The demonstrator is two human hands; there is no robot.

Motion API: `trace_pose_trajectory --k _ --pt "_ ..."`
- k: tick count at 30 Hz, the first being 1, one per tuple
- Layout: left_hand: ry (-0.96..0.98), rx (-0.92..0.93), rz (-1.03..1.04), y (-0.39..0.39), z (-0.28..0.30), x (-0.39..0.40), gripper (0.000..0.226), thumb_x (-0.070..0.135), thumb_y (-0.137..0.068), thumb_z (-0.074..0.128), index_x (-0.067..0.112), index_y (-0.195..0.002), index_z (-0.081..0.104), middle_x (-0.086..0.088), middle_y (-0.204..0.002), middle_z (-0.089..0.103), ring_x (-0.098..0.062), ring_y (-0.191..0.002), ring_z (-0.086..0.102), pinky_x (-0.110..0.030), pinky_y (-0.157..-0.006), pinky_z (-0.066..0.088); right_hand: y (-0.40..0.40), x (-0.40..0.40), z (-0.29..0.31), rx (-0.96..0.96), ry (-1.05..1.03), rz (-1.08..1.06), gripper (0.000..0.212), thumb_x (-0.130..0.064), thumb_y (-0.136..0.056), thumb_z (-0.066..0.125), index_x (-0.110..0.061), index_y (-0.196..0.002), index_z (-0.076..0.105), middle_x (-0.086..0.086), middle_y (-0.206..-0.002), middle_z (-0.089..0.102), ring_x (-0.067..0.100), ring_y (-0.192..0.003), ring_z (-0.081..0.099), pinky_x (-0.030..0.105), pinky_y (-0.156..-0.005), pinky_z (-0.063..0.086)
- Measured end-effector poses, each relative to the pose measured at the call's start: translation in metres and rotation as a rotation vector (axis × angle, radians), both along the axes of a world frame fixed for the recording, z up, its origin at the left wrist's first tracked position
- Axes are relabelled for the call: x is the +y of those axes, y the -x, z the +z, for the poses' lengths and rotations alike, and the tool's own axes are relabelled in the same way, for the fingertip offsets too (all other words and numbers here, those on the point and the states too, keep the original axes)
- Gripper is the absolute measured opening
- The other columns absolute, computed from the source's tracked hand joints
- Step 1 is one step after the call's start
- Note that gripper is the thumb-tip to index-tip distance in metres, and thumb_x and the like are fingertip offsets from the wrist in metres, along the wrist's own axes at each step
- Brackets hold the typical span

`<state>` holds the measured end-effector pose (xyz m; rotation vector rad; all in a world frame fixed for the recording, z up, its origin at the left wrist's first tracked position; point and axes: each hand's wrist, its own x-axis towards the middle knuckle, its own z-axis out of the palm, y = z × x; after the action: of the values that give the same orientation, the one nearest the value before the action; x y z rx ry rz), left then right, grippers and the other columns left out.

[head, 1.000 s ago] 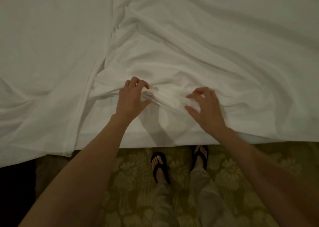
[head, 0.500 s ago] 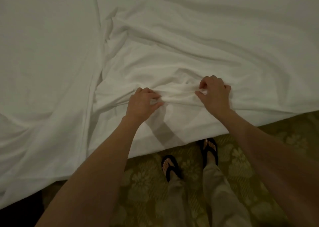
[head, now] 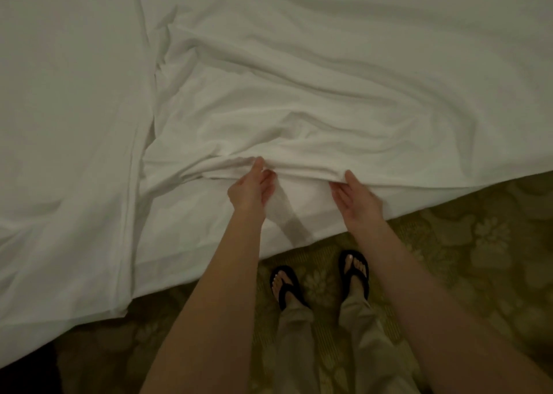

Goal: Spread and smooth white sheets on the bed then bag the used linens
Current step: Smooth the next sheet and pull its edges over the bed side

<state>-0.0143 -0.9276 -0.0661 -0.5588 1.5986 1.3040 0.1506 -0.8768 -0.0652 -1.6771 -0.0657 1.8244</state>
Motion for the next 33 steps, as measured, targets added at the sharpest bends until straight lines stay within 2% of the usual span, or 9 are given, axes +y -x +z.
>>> trace_pose_trajectory --k 3,8,12,14,19,22,27,30,33 --pt "0.033 0.025 -0.055 -0.002 -0.001 0.013 0.023 0.021 -0.079 0.080 0.004 -0.081 0.064 -0.009 -0.074 0.068 -0.017 -0.063 0.066 -0.032 -0.068 0.061 0.005 0.014 0.002 0.004 -0.027 -0.037 0.029 -0.014 -0.087 0.070 -0.001 -0.111 0.061 0.011 -0.100 0.068 0.017 -0.082 0.068 0.022 -0.068 0.058" --pt "0.133 0.091 -0.162 0.001 -0.006 0.006 0.036 0.036 -0.077 0.080 0.005 -0.089 0.066 -0.009 -0.082 0.070 -0.018 -0.067 0.069 -0.034 -0.068 0.061 -0.014 -0.007 -0.003 -0.032 -0.014 0.077 0.017 -0.017 -0.086 0.071 -0.004 -0.095 0.063 0.006 -0.075 0.067 0.010 -0.063 0.065 0.018 -0.057 0.053" --pt "0.105 0.168 -0.026 -0.013 -0.008 0.005 0.028 0.028 -0.081 0.079 0.007 -0.074 0.061 -0.005 -0.069 0.062 -0.015 -0.060 0.060 -0.026 -0.054 0.055 -0.021 -0.010 -0.002 -0.041 -0.012 0.095 0.013 -0.017 -0.087 0.070 -0.007 -0.088 0.061 0.007 -0.073 0.066 0.010 -0.063 0.063 0.017 -0.055 0.051" --pt "0.051 0.179 0.070 -0.017 -0.006 0.011 0.024 0.021 -0.083 0.076 0.008 -0.072 0.059 -0.004 -0.071 0.060 -0.014 -0.062 0.058 -0.023 -0.054 0.053 -0.021 -0.005 -0.001 -0.022 -0.009 0.111 0.013 -0.016 -0.087 0.070 -0.008 -0.089 0.061 0.006 -0.076 0.067 0.011 -0.066 0.064 0.018 -0.055 0.052" --pt "-0.116 0.108 0.158 -0.032 -0.004 -0.011 0.010 0.019 -0.091 0.066 0.011 -0.095 0.063 -0.003 -0.096 0.067 -0.015 -0.087 0.066 -0.024 -0.071 0.057 -0.026 0.018 -0.001 0.048 0.019 -0.023 0.016 -0.011 -0.086 0.070 -0.010 -0.099 0.060 0.005 -0.099 0.067 0.015 -0.084 0.065 0.025 -0.070 0.057" --pt "-0.113 0.085 0.149 -0.047 -0.005 -0.048 0.013 0.019 -0.093 0.063 0.009 -0.102 0.062 -0.006 -0.106 0.068 -0.017 -0.098 0.066 -0.026 -0.079 0.057 -0.034 0.019 -0.003 0.037 0.026 -0.002 0.014 -0.008 -0.087 0.069 -0.011 -0.098 0.061 0.005 -0.101 0.066 0.015 -0.086 0.065 0.025 -0.070 0.058" --pt "-0.153 0.041 0.240 -0.045 -0.006 -0.047 0.016 0.019 -0.094 0.062 0.010 -0.106 0.061 -0.009 -0.114 0.067 -0.020 -0.097 0.067 -0.029 -0.071 0.059 -0.057 0.005 -0.010 -0.015 0.070 0.088 0.011 -0.005 -0.087 0.068 -0.007 -0.087 0.057 0.010 -0.087 0.065 0.016 -0.076 0.065 0.023 -0.065 0.058" --pt "-0.217 0.013 0.318 -0.024 -0.010 -0.023 0.035 0.020 -0.090 0.066 0.008 -0.122 0.060 -0.009 -0.119 0.067 -0.021 -0.099 0.068 -0.032 -0.065 0.059 -0.069 0.024 -0.005 -0.023 0.036 0.062 0.023 -0.023 -0.086 0.072 -0.008 -0.100 0.063 0.011 -0.097 0.069 0.020 -0.089 0.069 0.028 -0.079 0.057" --pt "-0.164 0.090 0.350 -0.013 -0.014 -0.011 0.044 0.009 -0.088 0.068 0.005 -0.130 0.057 -0.010 -0.124 0.065 -0.021 -0.098 0.068 -0.034 -0.069 0.060 -0.087 0.050 -0.003 -0.037 0.034 -0.117 0.039 -0.032 -0.084 0.074 -0.007 -0.111 0.062 0.010 -0.103 0.068 0.022 -0.093 0.068 0.032 -0.073 0.059"
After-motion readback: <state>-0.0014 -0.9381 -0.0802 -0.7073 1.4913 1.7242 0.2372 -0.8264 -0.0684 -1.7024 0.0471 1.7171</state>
